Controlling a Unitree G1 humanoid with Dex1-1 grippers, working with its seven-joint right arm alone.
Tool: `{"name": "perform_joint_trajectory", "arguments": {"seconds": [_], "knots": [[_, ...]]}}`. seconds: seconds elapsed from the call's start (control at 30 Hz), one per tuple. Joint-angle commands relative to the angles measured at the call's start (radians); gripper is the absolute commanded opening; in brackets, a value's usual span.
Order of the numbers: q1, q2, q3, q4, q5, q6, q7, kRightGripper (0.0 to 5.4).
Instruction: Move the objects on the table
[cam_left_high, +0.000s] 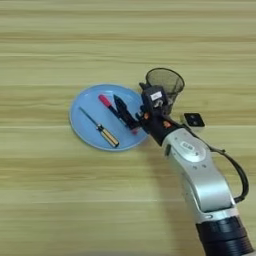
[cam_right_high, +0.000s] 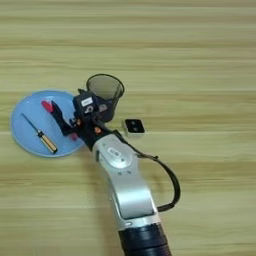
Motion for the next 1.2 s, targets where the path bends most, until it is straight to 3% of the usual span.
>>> {"name": "perform_joint_trajectory", "arguments": {"seconds": [0.03, 0.27, 0.8, 1.2], "knots": [[-0.046, -0.005, -0.020, -0.071, 0.006, -0.026, -0.013, 4.55], [-0.048, -0.006, -0.039, -0.080, 0.007, -0.033, -0.024, 5.36], [-0.053, -0.024, -0.145, -0.052, -0.013, -0.095, -0.091, 5.36], [-0.037, -0.019, -0.209, 0.011, 0.009, -0.139, -0.127, 5.36]]}}
